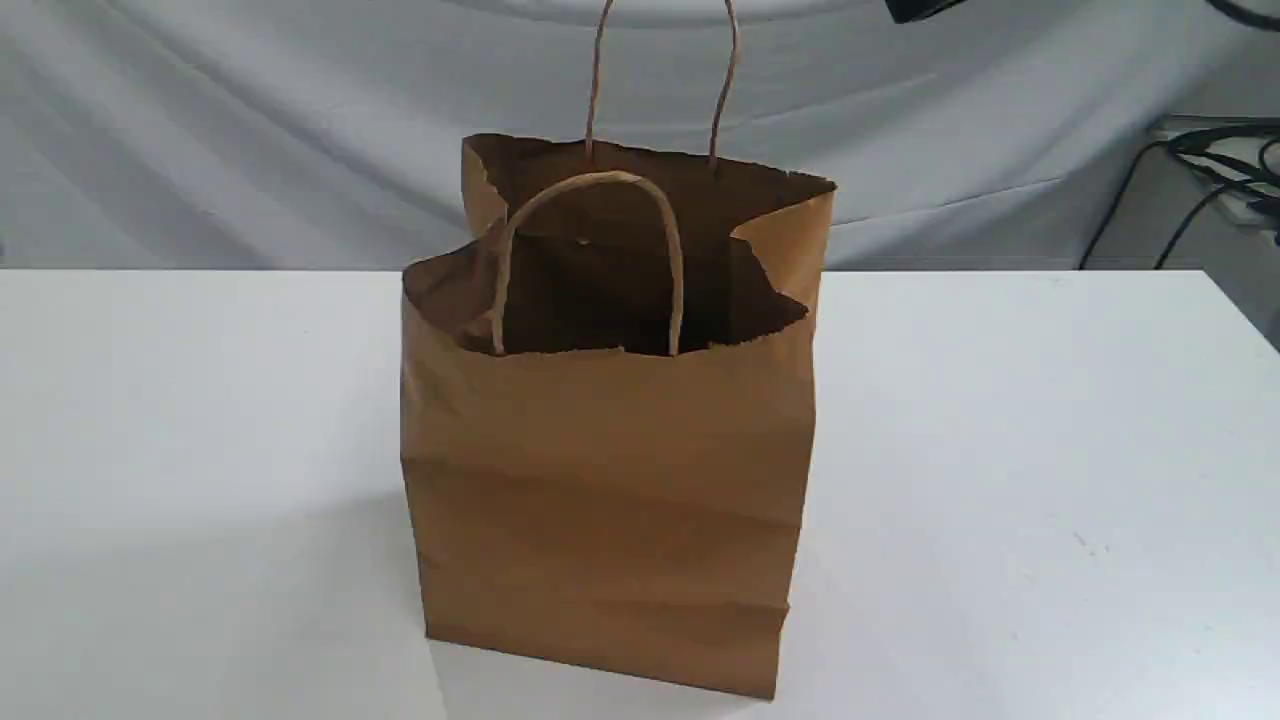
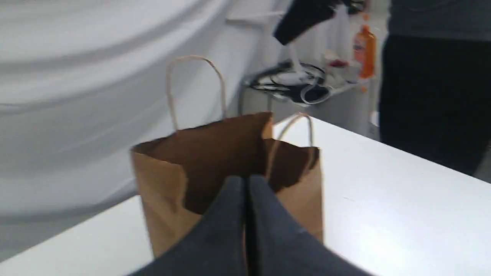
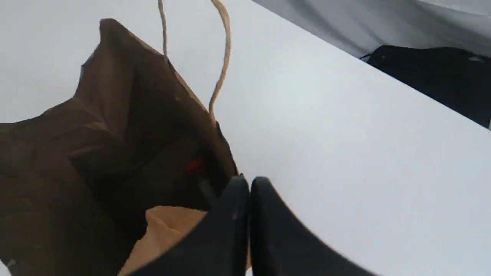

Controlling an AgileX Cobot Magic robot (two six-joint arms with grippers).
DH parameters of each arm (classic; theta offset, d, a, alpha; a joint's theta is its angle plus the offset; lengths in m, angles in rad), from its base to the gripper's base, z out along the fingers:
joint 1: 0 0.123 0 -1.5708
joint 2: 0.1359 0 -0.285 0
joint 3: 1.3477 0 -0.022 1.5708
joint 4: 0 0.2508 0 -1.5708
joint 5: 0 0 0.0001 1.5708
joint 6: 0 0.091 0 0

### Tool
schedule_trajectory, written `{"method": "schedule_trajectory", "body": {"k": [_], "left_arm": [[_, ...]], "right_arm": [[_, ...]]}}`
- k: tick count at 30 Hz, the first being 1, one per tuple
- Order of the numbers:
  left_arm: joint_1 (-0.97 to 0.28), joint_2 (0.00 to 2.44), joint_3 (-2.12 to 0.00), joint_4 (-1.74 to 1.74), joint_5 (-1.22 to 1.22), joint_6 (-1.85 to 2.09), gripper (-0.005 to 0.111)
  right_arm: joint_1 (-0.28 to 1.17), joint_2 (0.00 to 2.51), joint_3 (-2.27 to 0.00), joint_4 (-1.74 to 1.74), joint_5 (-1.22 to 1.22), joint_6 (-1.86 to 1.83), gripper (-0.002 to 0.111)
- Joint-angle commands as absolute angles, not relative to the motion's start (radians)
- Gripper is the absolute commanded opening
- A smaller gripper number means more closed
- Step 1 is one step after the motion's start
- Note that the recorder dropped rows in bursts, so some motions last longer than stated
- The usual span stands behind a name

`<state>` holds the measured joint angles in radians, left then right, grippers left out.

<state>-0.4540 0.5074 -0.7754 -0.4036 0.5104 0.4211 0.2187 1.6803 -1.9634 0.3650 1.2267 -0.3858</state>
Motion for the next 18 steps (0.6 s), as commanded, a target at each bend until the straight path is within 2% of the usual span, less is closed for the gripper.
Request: {"method": "schedule_trajectory", "body": {"k": [1,9,13,18], "left_arm": [[-0.458,0.408,-0.768,-0.101,0.500,0.095,0.000],[-0.458,0.208,-0.713,0.532,0.543,-0.505,0.000],[-0.458,0.130,-0.634,0.650,0.589,-0.626,0.000],[-0.458,0.036,-0.538,0.665,0.636,-0.686,0.000]], "right_arm": [[0.220,1.632,-1.967,0.361,1.221,-0.403,0.000],[0.220,1.491,-1.929,0.425,1.099,-0.474,0.000],[0.220,1.401,-1.817,0.432,1.018,-0.498,0.000],[0.220,1.244,-1.538,0.430,0.805,-0.525,0.000]]}}
